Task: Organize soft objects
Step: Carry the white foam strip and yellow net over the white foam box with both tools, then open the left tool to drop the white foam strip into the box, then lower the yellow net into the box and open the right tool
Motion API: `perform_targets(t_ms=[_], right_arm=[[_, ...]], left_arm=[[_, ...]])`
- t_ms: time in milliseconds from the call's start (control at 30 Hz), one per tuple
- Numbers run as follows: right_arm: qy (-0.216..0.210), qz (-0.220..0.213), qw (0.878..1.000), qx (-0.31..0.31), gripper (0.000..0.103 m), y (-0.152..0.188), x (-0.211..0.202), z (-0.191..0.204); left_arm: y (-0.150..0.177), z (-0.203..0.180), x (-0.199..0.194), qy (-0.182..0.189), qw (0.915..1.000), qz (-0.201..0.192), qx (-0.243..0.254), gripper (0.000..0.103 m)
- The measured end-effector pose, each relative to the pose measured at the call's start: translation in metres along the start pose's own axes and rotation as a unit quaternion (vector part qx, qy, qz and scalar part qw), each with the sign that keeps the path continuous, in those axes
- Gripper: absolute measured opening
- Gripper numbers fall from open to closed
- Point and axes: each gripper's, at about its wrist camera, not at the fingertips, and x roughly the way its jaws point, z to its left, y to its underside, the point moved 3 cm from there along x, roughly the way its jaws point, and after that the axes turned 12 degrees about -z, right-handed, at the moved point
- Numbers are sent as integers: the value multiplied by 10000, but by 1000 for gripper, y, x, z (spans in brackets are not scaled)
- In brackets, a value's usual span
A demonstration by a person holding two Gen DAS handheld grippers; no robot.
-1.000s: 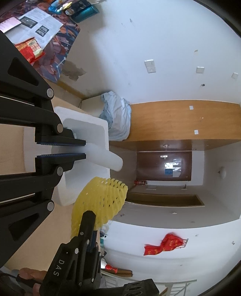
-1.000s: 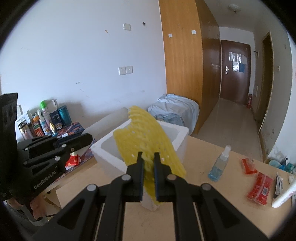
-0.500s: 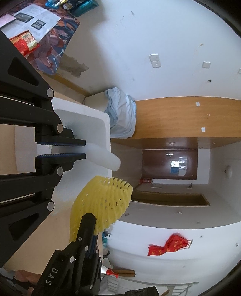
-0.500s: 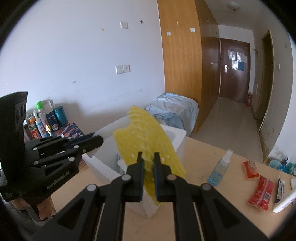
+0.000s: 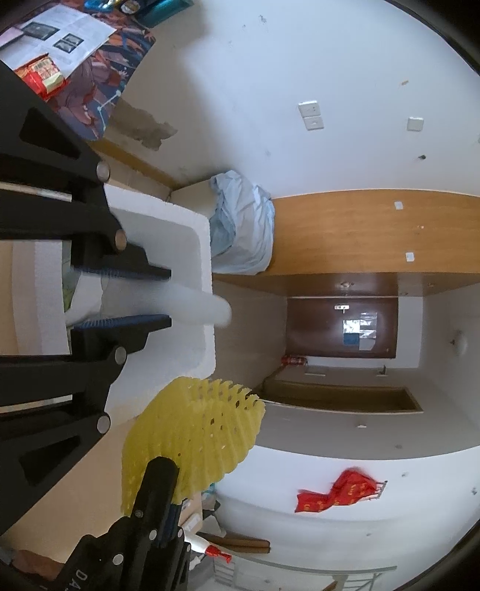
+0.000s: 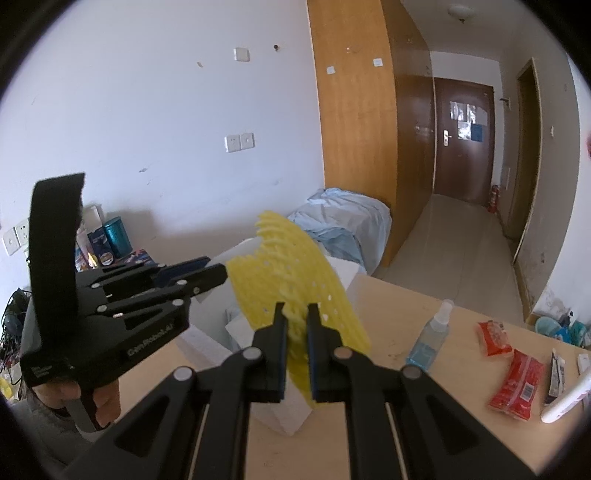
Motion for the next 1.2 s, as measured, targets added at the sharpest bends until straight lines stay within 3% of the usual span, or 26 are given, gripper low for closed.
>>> perform_targets(t_ms=[133,200,267,367,400,1200], right_arm=[[-4,19,10000,-25,12,1,-1,0],[-7,20,10000,-21,12,0,-1,0],[-5,11,10000,-8,12,-1,-1,-1],[0,-9,10000,-10,12,-2,-2,-2],[4,-13,10000,-5,12,-2,-2,-2],[-235,150,9995,-133,12,-4,20,16]], left_arm=[[0,-1,-1,14,10000,-36,15,23],[-2,-2,-5,4,9999,-147,19,34],[-3,-2,-7,-32,9998,-175,44,79],[-3,2,-11,-130,9995,-278,-32,99],[-4,4,-15,-220,9990,-395,-41,102],[4,39,-58,-539,9966,-524,-334,102]])
